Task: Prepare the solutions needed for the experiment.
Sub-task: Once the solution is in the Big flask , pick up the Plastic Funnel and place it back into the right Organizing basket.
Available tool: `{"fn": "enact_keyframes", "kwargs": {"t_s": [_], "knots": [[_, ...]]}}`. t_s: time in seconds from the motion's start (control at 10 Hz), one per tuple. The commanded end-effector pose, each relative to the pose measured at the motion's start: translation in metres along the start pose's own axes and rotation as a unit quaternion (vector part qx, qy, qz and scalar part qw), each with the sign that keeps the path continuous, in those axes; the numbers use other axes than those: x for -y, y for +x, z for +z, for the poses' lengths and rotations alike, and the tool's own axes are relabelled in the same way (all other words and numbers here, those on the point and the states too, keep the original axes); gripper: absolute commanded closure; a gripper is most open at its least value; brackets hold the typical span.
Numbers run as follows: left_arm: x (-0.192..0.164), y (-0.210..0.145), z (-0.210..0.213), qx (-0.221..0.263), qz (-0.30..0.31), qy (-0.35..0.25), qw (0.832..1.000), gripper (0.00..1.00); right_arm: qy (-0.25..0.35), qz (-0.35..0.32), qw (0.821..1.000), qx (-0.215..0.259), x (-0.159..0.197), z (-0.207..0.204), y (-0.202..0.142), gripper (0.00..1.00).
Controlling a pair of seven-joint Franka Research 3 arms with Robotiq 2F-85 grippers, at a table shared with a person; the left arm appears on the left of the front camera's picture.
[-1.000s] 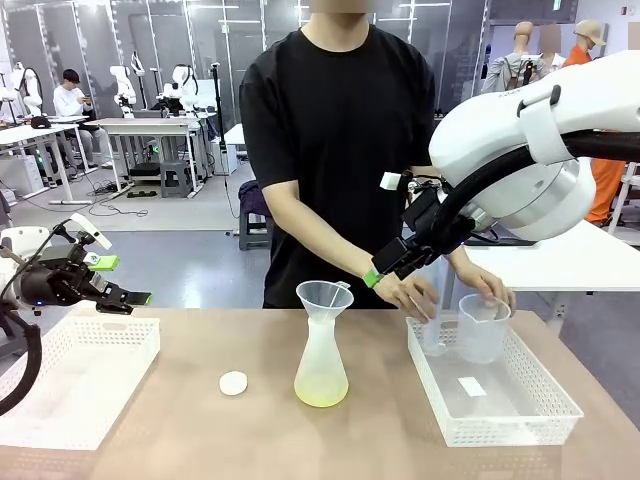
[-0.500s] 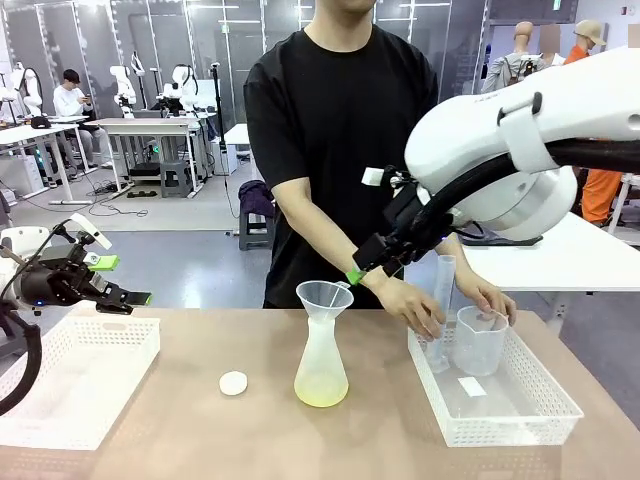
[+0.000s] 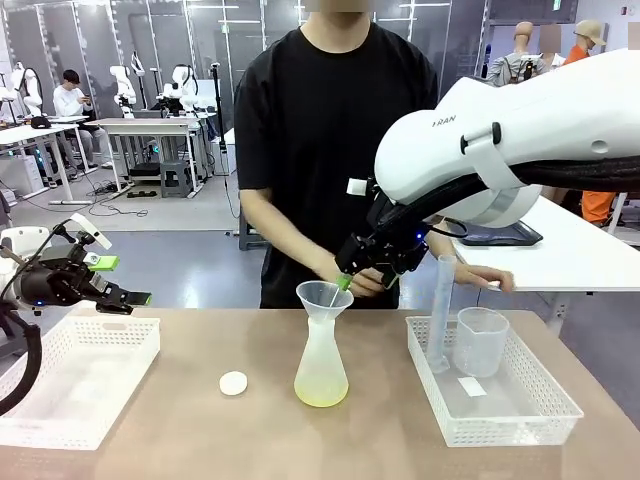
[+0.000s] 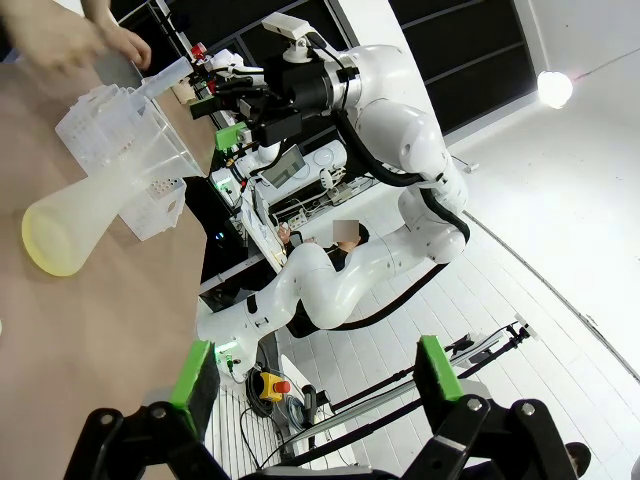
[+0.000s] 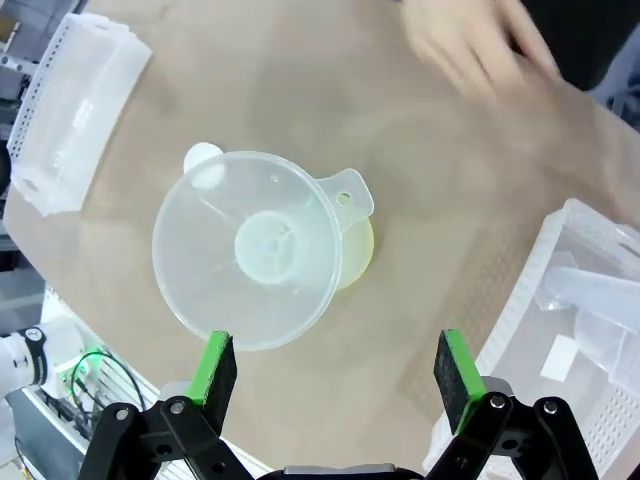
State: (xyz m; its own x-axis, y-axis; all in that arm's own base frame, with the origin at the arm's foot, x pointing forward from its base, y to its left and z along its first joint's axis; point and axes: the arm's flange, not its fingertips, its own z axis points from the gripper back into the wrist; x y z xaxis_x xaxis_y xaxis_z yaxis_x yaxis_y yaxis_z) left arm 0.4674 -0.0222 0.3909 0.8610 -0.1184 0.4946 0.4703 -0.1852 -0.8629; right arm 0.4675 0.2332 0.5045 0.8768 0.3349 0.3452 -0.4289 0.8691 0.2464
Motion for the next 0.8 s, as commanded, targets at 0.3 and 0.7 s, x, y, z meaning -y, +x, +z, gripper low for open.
{"fn": "enact_keyframes", "kwargs": {"t_s": [0.3, 0.7], "knots": [[0.001, 0.001, 0.000, 0.001, -0.002, -0.001, 1.000, 0.00, 0.000, -0.006, 1.000, -0.005, -0.002, 0.001, 0.002, 0.00], [0.001, 0.001, 0.000, 0.001, -0.002, -0.001, 1.000, 0.00, 0.000, -0.016, 1.000, -0.027, -0.017, -0.013, 0.019, 0.00]]}}
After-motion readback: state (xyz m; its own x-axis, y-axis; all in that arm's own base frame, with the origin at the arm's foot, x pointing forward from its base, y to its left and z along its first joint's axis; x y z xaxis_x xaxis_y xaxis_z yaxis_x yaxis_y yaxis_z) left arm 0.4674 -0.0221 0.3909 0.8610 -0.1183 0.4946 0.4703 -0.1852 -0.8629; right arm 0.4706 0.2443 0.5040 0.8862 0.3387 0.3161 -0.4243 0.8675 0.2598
